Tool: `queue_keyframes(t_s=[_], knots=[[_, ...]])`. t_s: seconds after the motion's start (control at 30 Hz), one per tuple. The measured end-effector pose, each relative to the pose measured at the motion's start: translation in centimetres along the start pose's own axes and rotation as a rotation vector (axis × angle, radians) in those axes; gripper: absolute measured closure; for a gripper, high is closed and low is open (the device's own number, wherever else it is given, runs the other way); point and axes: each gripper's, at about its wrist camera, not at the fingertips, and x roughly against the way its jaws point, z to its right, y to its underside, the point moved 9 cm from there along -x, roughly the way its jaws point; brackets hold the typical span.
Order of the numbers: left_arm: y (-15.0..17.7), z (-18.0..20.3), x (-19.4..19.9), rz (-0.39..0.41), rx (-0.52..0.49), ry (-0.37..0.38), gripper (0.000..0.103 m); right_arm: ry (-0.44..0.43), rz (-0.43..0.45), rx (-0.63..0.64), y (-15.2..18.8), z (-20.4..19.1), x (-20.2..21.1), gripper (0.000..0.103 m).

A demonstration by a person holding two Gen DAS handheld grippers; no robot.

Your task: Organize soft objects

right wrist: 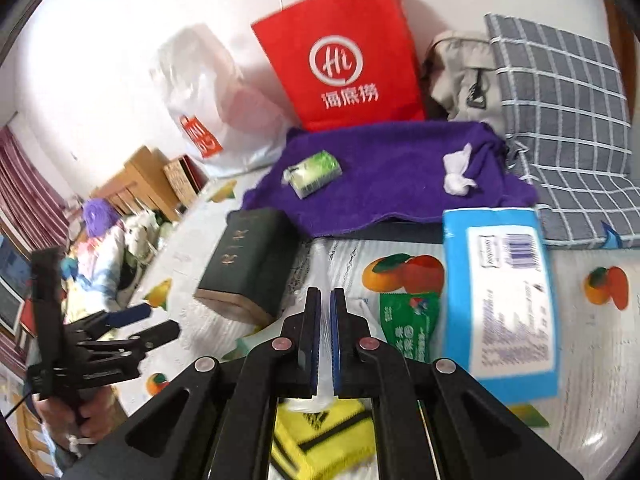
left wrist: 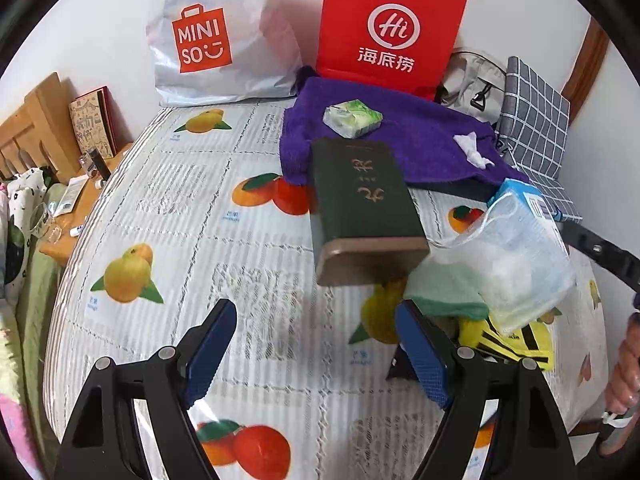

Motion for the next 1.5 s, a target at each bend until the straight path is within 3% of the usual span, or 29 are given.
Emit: queue_keyframes(t_s=[0.17, 0.33, 0.37, 0.47, 0.53, 0.73, 0.93, 0.97, 1.03, 1.1, 1.27, 1.5], knots=[[1.3, 0.9, 0.6, -0.013, 0.002, 0.014, 0.023, 0.027, 0.009, -0.007, 2.2, 1.6, 3.0, 0.098], [2.2, 1.4, 1.0, -0.019, 0.006, 0.012, 0.023, 0.065, -0.036, 0.016, 4.8, 2.3, 3.1, 0.093], [2.4, 1.5, 1.0, -0.020, 0.006, 0.011, 0.023, 0.065, -0.039, 0.031, 5.1, 2.1, 2.9, 0.086], [2.7, 1.8, 1.1, -0.022, 0.000, 0.012, 0.023, 0.091, -0.018, 0.093, 5.3, 1.1, 2.0, 0.037], [2.8, 1.8, 1.1, -0.021, -0.003, 0.008, 0.023, 0.120, 0.003, 0.144, 5.1, 0.4, 1.2, 0.033], [2.4, 1.3, 0.5, -0.020, -0.007, 0.005, 0.022, 0.192, -0.072, 0.248, 4.3, -0.6, -3.2, 0.024], [2.0, 0.7, -0.2, -0.019, -0.001, 0.010, 0.023, 0.228, -0.193, 0.311, 5.9, -0.5, -5.9, 0.024], [2.0, 0.6, -0.2, -0.019, 0.000, 0.011, 0.023, 0.235, -0.197, 0.324, 6.1, -0.5, -6.0, 0.030], [2.0, 0.6, -0.3, -0.019, 0.000, 0.013, 0.023, 0.245, -0.209, 0.339, 6.6, -0.5, -5.8, 0.053], [2.0, 0.7, -0.3, -0.020, 0.001, 0.015, 0.023, 0.240, -0.220, 0.335, 7.1, -0.5, -5.5, 0.082], [2.5, 0.7, -0.1, -0.022, 0.009, 0.015, 0.023, 0.211, -0.161, 0.302, 7.0, -0.2, -3.4, 0.092], [3.5, 1.2, 0.9, -0.022, 0.012, 0.018, 0.023, 0.162, -0.072, 0.196, 6.9, 0.9, 1.4, 0.093]])
